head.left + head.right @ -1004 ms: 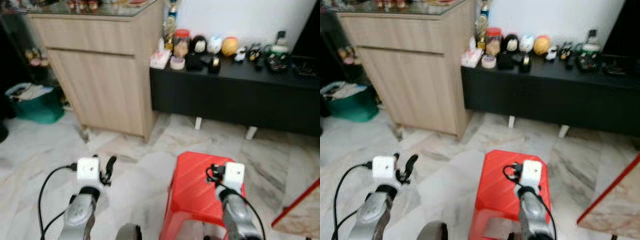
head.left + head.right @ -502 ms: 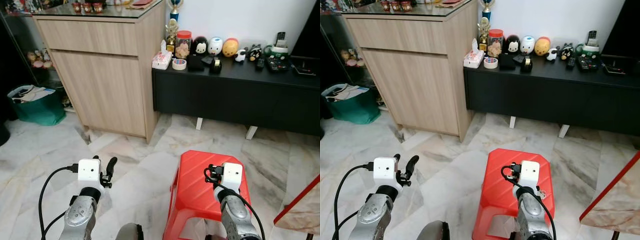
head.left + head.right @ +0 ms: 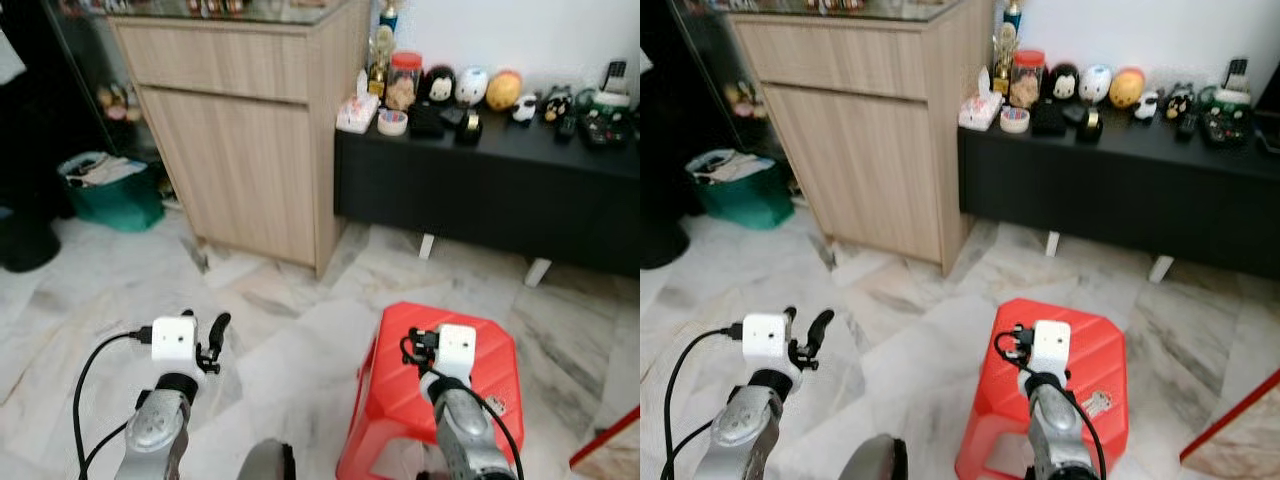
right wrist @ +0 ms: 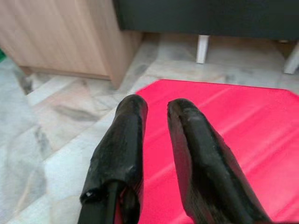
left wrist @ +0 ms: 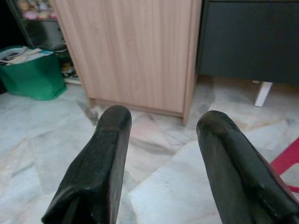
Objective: Hang keys on a hook
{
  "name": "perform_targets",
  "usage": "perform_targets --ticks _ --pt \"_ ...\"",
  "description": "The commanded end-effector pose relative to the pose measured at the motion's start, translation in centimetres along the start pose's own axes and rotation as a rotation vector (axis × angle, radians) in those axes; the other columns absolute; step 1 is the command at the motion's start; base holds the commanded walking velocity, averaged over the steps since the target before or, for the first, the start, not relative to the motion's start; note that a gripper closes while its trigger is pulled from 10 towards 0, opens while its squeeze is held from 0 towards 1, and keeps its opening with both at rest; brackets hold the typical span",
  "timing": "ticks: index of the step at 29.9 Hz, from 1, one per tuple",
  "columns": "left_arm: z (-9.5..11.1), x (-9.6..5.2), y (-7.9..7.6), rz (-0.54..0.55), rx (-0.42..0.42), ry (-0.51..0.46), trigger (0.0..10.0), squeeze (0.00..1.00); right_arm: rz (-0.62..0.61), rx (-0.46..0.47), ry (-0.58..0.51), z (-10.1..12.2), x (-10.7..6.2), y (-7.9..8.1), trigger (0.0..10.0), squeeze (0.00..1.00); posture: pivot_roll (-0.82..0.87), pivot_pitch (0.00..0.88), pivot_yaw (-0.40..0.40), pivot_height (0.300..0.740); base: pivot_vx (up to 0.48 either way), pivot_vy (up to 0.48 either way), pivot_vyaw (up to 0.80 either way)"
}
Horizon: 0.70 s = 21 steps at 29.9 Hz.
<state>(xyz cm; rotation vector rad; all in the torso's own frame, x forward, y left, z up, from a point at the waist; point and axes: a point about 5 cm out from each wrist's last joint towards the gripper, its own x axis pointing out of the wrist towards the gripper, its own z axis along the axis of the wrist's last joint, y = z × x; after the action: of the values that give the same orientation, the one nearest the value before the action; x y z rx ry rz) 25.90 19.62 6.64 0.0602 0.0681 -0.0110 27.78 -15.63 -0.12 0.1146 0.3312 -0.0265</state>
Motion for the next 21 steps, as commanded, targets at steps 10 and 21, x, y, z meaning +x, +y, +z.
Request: perform_targets --ticks 10,21 --pt "0.52 0.24 -0.19 -0.016 0.009 -0.024 10.0 0.0 -0.035 0.005 0.013 -0.28 -0.13 -0.5 10.0 0.0 0.07 0.003 0.003 0.63 0.0 0.0 0.0" --pt "0.57 0.21 -0.11 -0.012 0.009 -0.026 10.0 0.0 -0.03 -0.001 0.013 -0.27 -0.12 -0.38 10.0 0.0 0.07 0.01 0.003 0.63 0.0 0.0 0.0"
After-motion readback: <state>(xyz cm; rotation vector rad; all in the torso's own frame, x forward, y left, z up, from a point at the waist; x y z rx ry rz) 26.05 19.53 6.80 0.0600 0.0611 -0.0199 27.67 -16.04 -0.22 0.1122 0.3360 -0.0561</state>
